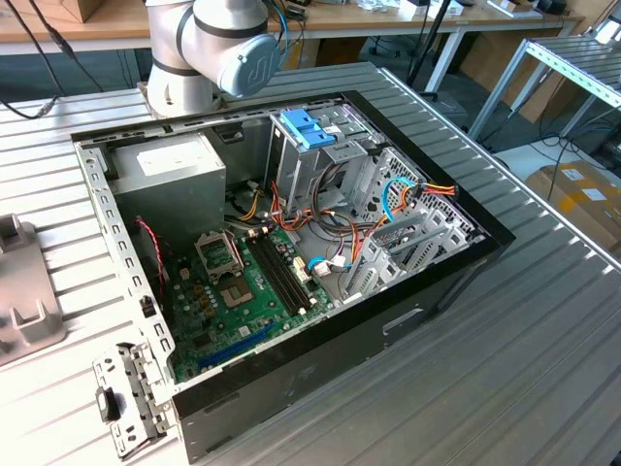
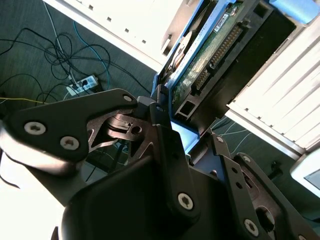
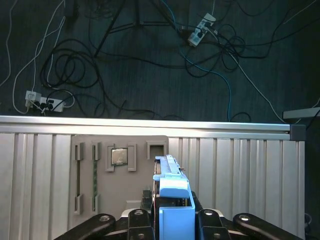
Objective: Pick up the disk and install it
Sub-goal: 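Pick up the disk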
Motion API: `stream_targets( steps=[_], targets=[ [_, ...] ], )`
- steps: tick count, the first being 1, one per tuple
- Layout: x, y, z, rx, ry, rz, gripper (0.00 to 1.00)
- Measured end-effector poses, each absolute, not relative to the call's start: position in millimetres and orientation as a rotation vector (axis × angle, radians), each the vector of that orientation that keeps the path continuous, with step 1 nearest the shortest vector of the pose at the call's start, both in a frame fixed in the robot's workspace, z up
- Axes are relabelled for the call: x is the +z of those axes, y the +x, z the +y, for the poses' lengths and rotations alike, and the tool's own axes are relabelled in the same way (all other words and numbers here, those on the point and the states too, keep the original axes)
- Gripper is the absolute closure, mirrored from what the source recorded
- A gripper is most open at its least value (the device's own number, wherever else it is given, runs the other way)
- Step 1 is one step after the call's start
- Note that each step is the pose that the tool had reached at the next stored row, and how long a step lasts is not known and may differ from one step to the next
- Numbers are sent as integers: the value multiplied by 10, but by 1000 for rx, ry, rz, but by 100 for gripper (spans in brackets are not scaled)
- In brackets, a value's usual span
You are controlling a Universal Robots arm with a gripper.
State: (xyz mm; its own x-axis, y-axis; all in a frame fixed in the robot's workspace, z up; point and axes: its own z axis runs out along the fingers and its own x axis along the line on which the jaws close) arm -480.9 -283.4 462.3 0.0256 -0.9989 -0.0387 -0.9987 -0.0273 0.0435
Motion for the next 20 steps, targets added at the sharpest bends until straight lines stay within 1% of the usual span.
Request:
stream_targets(
  steps=[20],
  targets=[
    [4849,-4809,-2834,-92,2247,-2188,63]
  ],
)
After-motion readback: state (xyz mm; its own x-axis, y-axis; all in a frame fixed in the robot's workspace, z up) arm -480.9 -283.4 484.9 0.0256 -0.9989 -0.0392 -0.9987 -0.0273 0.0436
